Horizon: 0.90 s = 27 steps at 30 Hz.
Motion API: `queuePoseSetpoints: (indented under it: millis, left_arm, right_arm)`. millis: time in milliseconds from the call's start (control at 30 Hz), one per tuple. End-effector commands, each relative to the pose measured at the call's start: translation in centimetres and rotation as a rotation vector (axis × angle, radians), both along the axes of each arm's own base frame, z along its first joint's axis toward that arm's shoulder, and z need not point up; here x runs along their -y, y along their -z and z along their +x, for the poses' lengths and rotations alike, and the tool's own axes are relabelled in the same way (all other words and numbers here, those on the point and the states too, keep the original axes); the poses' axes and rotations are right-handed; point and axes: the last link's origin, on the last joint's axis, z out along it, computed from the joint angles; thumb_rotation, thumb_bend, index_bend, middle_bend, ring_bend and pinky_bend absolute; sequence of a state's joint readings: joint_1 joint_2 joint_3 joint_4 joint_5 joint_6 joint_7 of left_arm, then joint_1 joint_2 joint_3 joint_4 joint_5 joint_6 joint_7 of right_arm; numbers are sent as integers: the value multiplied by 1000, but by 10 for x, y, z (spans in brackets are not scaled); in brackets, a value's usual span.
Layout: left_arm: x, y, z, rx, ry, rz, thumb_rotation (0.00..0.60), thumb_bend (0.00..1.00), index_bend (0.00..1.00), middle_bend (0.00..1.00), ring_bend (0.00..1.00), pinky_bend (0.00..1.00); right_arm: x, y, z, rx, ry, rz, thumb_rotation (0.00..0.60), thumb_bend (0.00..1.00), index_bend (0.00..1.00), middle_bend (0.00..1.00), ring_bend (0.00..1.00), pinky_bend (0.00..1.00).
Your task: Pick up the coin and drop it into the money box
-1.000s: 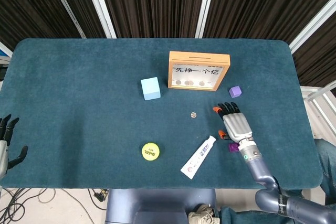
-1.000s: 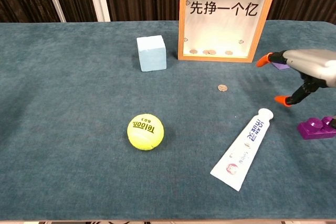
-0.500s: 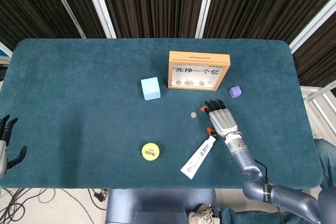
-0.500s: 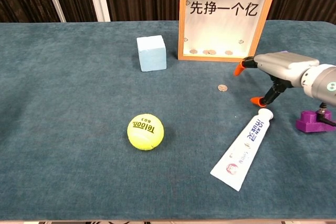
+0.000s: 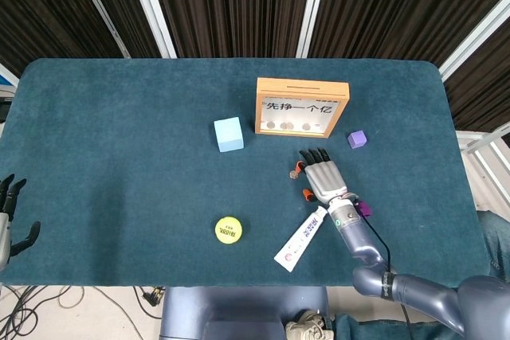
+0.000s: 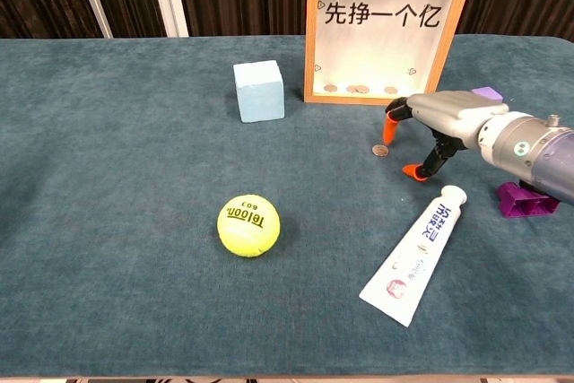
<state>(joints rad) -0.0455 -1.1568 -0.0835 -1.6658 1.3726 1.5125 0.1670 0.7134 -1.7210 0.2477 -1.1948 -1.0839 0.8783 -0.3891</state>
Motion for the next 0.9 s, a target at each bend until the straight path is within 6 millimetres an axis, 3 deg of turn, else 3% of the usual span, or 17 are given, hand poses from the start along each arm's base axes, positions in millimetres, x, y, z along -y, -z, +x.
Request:
queuePoseSetpoints:
  millis: [33,900]
  left_arm:
    - [0,0,0,1,0,0,600,338,118,7,0,0]
    - [0,-1,0,3,-4,4,600,338,115,7,0,0]
  right_arm:
    - [1,2,1,3,2,-3,600,390,387,124,55,0]
    - [9,11,7,-5,4,-15,600,390,400,124,54,0]
